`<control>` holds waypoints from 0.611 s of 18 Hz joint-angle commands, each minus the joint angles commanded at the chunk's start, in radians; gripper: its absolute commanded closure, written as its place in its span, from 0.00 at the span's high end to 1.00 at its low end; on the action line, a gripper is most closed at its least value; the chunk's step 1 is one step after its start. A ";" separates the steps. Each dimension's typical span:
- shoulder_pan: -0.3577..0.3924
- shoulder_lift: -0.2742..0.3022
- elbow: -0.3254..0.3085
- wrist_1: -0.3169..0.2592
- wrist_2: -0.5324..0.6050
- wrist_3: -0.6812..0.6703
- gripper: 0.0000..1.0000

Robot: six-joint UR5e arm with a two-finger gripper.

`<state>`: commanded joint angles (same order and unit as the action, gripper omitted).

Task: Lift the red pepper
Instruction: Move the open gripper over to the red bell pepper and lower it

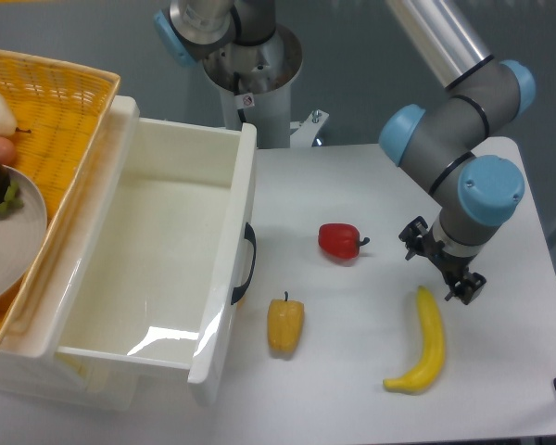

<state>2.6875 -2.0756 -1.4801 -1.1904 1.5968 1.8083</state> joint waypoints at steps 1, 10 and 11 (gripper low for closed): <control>0.000 0.008 -0.003 0.000 0.003 0.008 1.00; -0.087 0.127 -0.146 -0.006 0.052 0.084 1.00; -0.092 0.129 -0.150 -0.006 0.054 0.107 1.00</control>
<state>2.5955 -1.9466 -1.6306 -1.1965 1.6505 1.9157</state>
